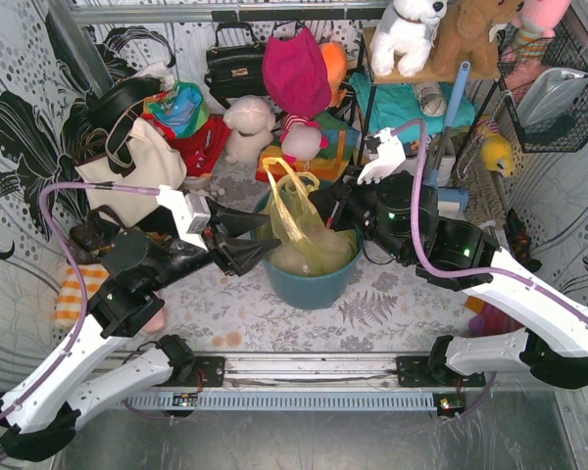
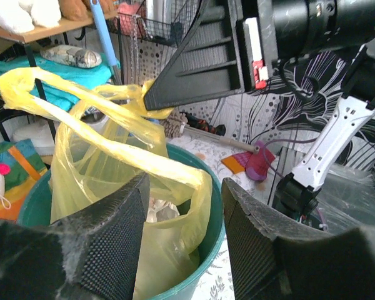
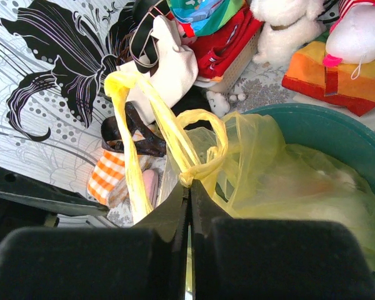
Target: Tie the trash bag
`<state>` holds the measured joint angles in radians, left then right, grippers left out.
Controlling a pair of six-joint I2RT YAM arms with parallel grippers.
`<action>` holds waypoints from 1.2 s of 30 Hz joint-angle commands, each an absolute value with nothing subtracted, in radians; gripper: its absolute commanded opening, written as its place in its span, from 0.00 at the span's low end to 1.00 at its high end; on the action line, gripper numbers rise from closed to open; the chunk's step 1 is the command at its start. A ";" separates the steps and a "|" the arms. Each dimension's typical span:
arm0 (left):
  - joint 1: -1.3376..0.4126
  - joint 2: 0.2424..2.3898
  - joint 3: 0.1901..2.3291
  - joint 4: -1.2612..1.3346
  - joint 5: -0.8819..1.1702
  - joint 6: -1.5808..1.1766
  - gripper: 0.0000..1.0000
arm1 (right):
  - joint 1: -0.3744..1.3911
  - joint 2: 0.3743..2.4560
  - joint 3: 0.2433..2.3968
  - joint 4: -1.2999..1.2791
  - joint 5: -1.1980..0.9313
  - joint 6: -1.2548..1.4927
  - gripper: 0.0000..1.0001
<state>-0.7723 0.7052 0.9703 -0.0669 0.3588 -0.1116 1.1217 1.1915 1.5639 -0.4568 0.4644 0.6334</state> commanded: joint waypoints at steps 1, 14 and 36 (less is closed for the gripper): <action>-0.772 0.706 1.014 -0.079 0.367 -0.140 0.58 | 1.120 1.190 1.596 -0.454 0.465 0.611 0.00; -0.772 0.838 0.992 -0.012 0.443 -0.181 0.55 | 1.121 1.184 1.601 -0.452 0.455 0.610 0.00; -0.772 1.015 0.976 0.303 0.415 -0.227 0.26 | 1.121 1.221 1.618 -0.433 0.332 0.661 0.00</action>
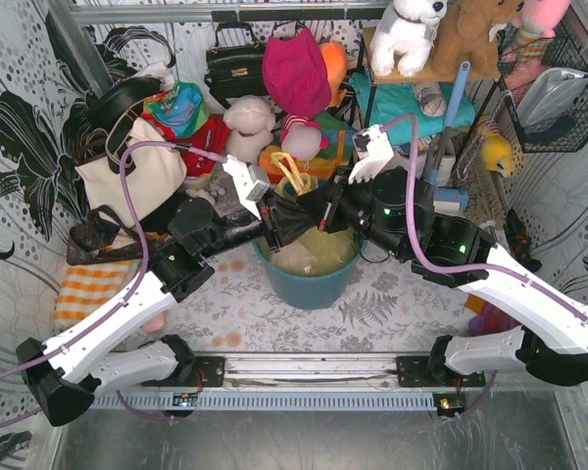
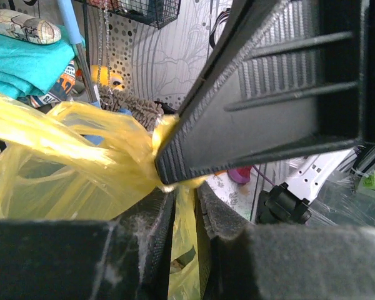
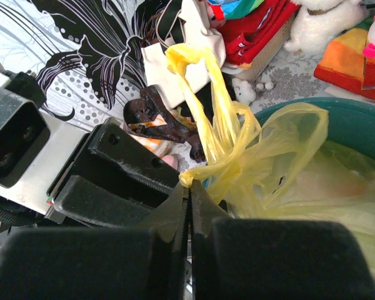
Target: Tie the trash bag
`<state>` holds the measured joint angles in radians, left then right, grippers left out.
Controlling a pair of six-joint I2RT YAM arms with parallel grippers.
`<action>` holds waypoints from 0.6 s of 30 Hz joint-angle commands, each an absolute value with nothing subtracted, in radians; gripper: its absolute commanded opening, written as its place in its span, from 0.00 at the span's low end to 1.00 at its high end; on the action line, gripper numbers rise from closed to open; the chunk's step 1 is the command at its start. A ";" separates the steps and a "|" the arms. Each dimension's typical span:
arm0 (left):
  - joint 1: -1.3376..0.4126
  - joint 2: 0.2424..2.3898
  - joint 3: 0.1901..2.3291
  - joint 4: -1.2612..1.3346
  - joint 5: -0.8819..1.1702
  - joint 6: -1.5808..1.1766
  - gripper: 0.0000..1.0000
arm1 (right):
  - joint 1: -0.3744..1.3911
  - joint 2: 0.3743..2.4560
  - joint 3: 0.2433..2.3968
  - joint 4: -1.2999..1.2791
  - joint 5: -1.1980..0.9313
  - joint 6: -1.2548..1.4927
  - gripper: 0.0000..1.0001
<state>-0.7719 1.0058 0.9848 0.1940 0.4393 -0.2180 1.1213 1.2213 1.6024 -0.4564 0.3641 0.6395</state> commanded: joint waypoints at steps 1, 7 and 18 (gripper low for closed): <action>-0.772 1.019 0.972 0.313 0.406 -0.228 0.26 | 1.121 1.220 1.613 -0.433 0.331 0.664 0.00; -0.772 1.018 0.952 0.376 0.364 -0.235 0.27 | 1.121 1.201 1.538 -0.404 0.305 0.719 0.00; -0.772 0.920 0.953 0.253 0.429 -0.157 0.48 | 1.121 1.135 1.448 -0.360 0.364 0.719 0.00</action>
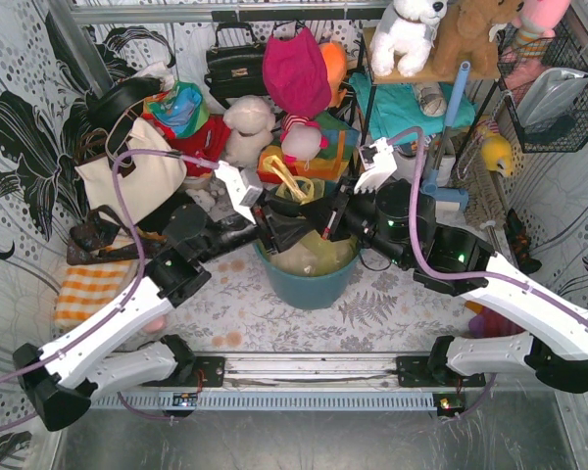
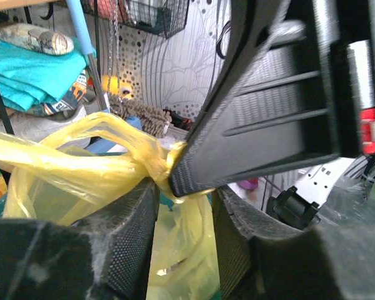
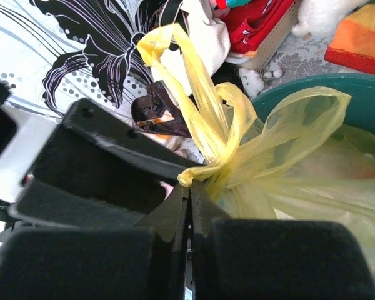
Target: Tie the trash bag
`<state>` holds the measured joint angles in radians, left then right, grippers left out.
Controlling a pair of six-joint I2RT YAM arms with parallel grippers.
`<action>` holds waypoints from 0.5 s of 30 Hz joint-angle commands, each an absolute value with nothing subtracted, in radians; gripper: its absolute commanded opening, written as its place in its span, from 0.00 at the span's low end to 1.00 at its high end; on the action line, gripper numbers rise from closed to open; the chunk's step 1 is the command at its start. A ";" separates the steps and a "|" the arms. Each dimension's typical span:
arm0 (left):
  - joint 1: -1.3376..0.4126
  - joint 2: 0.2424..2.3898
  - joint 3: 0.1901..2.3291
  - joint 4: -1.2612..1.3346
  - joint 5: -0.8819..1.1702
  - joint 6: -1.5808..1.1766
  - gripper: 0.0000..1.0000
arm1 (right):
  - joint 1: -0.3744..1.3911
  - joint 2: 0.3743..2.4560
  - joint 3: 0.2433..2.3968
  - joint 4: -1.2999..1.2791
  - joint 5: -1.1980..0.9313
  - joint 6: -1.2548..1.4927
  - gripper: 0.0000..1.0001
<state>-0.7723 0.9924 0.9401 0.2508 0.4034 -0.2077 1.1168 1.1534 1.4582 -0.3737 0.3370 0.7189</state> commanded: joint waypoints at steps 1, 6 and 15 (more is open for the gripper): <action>-0.772 0.907 0.954 0.228 0.437 -0.146 0.50 | 1.121 1.137 1.452 -0.359 0.365 0.714 0.00; -0.772 0.842 0.974 0.113 0.434 -0.097 0.54 | 1.121 1.144 1.459 -0.331 0.327 0.699 0.00; -0.772 0.799 1.012 -0.007 0.239 -0.037 0.42 | 1.121 1.151 1.484 -0.332 0.249 0.703 0.00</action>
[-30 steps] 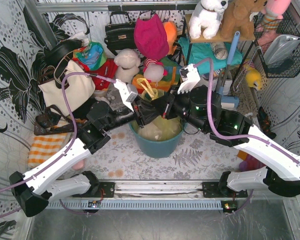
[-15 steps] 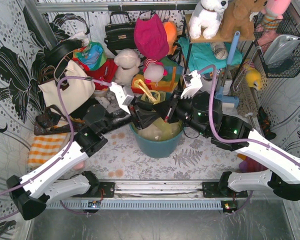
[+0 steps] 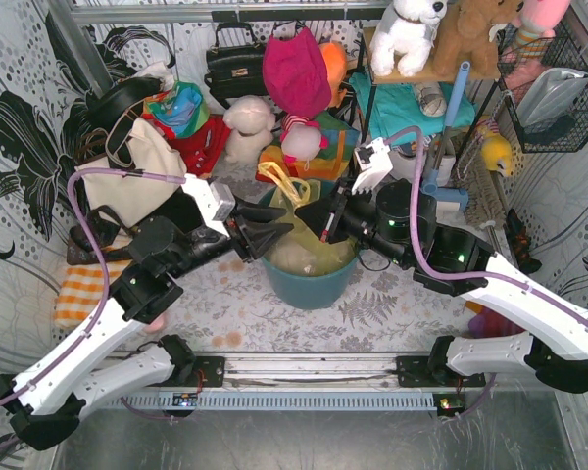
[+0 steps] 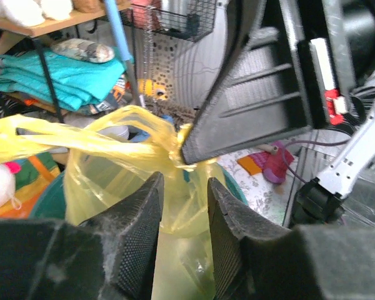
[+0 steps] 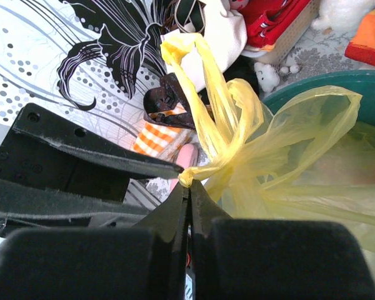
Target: Tie the trash bag
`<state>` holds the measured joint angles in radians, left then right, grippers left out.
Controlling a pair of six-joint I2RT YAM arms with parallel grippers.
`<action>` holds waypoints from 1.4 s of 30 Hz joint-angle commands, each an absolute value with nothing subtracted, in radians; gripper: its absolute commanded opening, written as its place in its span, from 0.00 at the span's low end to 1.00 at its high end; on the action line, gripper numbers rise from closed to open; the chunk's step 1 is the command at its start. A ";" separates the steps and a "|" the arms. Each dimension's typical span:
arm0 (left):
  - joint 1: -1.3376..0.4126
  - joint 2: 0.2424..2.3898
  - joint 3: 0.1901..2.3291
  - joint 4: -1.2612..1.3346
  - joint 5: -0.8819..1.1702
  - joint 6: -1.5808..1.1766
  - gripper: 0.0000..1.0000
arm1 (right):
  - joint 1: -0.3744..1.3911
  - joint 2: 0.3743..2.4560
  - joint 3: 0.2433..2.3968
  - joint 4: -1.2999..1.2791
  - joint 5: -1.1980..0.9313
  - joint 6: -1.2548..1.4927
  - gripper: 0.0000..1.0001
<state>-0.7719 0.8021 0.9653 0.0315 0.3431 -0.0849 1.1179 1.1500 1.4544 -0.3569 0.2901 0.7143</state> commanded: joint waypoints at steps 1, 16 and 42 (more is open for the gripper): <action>-0.772 0.804 1.021 -0.014 0.225 -0.033 0.40 | 1.121 1.156 1.492 -0.341 0.237 0.705 0.00; -0.772 0.921 1.079 0.036 0.169 0.013 0.27 | 1.119 1.237 1.508 -0.385 0.209 0.695 0.00; -0.753 0.843 0.976 -0.095 0.021 -0.154 0.46 | 1.119 1.262 1.564 -0.569 0.424 0.631 0.00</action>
<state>-0.7700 0.8005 0.9966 -0.0368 -0.0410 -0.0952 1.1179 1.2743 1.5169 -0.5240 0.4065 0.6601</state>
